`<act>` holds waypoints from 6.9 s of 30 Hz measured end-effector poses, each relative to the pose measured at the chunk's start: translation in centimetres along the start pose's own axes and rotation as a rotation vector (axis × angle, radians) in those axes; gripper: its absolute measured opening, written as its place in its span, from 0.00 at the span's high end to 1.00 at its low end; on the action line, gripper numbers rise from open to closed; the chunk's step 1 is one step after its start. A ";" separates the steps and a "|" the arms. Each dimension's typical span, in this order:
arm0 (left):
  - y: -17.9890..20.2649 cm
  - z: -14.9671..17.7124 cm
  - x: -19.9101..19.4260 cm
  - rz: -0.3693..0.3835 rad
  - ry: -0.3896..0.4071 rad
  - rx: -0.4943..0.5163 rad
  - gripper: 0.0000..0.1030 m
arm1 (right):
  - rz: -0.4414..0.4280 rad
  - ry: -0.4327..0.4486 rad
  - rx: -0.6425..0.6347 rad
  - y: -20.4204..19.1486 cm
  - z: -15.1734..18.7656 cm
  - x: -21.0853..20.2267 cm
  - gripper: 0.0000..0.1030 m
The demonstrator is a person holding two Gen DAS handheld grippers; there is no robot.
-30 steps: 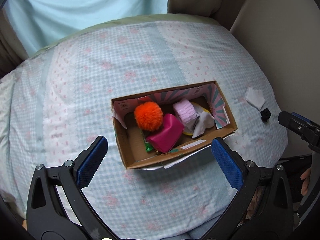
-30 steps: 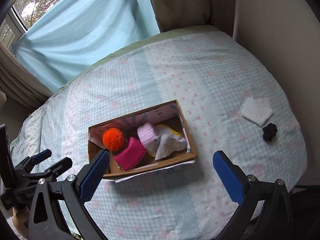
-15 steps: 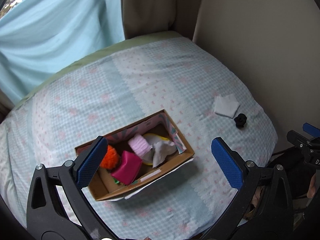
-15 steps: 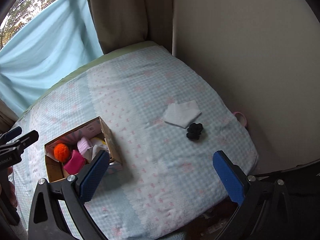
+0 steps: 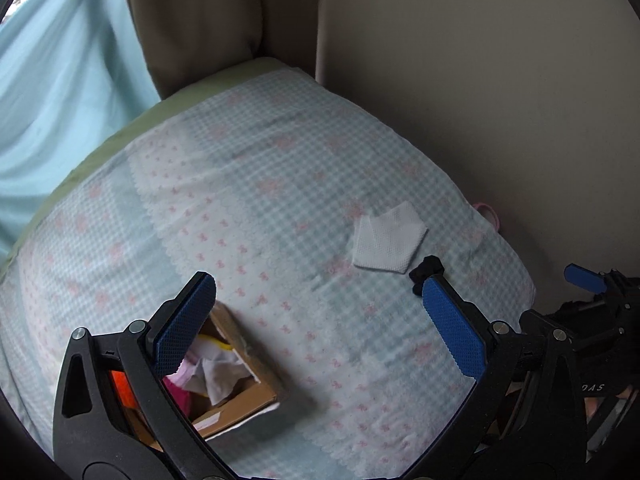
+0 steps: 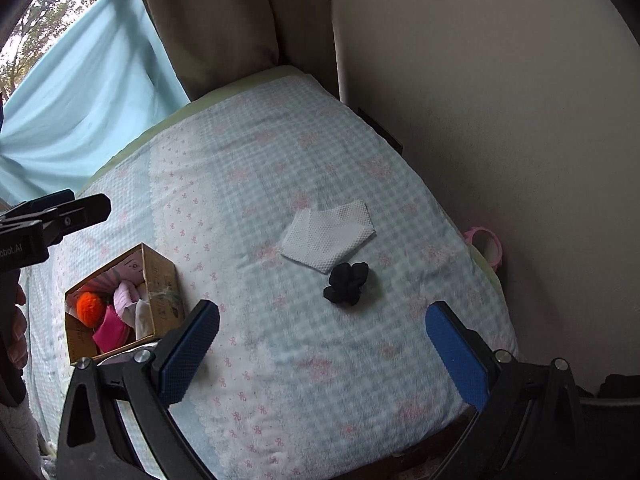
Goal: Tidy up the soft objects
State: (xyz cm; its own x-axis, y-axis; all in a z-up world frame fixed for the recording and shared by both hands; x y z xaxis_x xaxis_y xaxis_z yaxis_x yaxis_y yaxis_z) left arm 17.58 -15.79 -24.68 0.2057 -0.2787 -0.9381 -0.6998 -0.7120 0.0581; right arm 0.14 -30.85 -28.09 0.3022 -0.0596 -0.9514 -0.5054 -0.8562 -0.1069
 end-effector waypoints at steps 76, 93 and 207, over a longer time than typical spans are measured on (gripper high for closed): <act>2.1 -8.1 14.2 0.109 -0.181 0.167 0.86 | -0.033 0.078 -0.108 0.6 -5.5 12.1 0.77; -11.8 5.9 -6.0 0.047 0.017 -0.268 0.86 | -0.088 0.206 -0.384 -16.2 -3.6 -2.5 0.77; -7.2 21.9 -33.0 -0.467 0.557 -0.472 0.00 | -0.162 0.494 -0.420 -20.3 4.3 -24.5 0.09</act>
State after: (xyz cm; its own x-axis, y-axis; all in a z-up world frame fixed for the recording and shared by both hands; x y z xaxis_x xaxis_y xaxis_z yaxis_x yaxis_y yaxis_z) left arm 0.84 12.70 -1.61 0.7924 -0.0783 -0.6049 -0.1284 -0.9909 -0.0399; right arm -0.50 -9.80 -3.90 0.7331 -0.0562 -0.6778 -0.0950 -0.9953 -0.0203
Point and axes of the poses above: each gripper's, at about its wrist camera, not at the fingertips, and x roughly the way its jaws point, y to its right, z to its underside, the point moved 1 cm from there along x, roughly the way its jaws point, and after that the axes turned 9 degrees about -y, right-handed, at the moved point
